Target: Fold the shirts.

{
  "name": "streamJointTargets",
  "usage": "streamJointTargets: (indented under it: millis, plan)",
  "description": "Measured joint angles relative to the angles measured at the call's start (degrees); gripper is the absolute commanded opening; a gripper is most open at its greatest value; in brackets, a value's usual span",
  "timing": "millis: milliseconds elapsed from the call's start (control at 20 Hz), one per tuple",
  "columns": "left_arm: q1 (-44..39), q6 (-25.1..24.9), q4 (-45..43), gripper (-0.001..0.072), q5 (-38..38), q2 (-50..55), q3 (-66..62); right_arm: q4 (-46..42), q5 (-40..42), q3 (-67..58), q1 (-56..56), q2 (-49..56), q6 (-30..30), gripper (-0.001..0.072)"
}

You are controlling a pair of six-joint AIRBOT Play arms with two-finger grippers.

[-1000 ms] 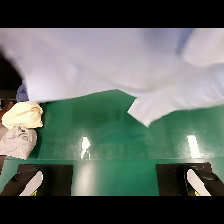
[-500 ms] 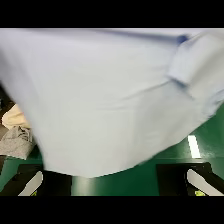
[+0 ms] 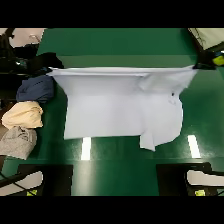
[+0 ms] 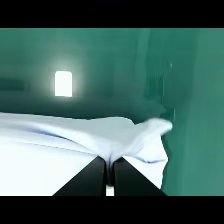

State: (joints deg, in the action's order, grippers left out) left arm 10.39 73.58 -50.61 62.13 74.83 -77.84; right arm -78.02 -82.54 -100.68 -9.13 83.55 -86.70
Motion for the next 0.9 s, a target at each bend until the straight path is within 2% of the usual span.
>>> streamJointTargets:
  millis: [250,500,650,900]
  plan:
    - [-0.1,-6.7,6.3,0.002,-13.4,7.2,0.4,-0.1,16.2,0.6,2.9,8.0,-2.3,0.0012]
    - [-0.1,-10.1,8.7,0.002,-19.6,10.9,0.2,-0.3,27.1,0.7,4.3,11.4,-3.2,0.0012]
    - [-0.1,-11.2,8.3,0.002,-18.9,12.3,0.2,-3.0,27.9,0.7,4.7,12.0,-3.3,0.0012]
    - [-0.4,-11.6,0.5,0.002,-10.2,13.4,0.2,-7.4,21.3,4.2,5.0,11.5,-3.3,0.0011]
